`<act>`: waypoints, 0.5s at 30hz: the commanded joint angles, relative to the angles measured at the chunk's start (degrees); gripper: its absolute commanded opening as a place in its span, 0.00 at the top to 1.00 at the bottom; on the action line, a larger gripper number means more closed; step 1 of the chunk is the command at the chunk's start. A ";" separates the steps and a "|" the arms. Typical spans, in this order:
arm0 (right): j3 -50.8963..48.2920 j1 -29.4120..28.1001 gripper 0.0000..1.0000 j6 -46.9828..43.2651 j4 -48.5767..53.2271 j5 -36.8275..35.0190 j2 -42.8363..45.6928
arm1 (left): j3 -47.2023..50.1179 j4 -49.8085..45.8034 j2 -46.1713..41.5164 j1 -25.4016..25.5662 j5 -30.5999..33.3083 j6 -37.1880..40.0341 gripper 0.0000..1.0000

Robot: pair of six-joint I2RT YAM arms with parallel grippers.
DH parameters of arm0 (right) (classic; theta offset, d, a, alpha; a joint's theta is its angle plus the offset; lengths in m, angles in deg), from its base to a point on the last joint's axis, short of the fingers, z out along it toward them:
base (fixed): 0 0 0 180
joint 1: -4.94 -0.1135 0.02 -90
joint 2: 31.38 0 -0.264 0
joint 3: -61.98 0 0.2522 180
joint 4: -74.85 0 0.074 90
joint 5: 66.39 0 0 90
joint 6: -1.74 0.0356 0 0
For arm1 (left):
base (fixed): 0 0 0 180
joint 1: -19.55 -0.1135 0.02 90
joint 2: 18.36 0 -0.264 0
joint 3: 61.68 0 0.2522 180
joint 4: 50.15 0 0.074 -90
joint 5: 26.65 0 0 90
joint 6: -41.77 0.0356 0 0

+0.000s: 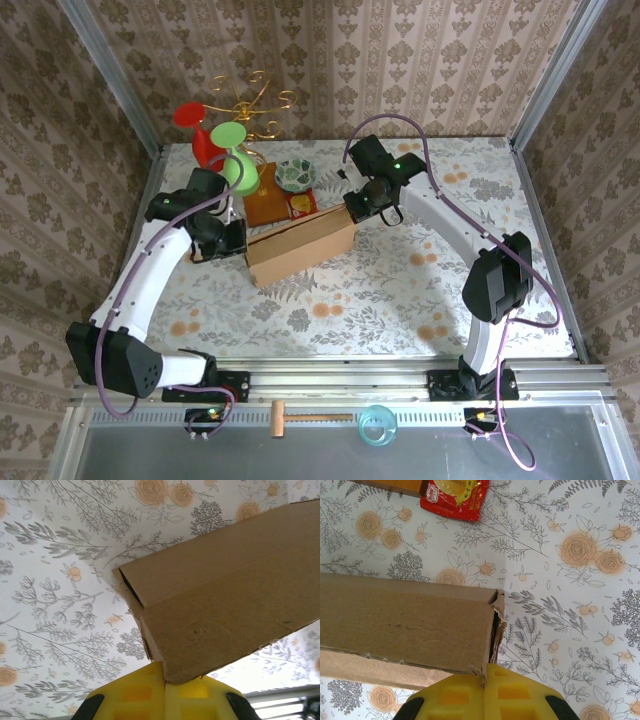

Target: Fold the paper box

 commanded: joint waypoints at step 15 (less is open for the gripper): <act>2.04 0.18 1.00 1.57 5.39 -0.02 -2.91 | -1.94 -2.83 2.59 -2.39 -11.72 -3.71 1.00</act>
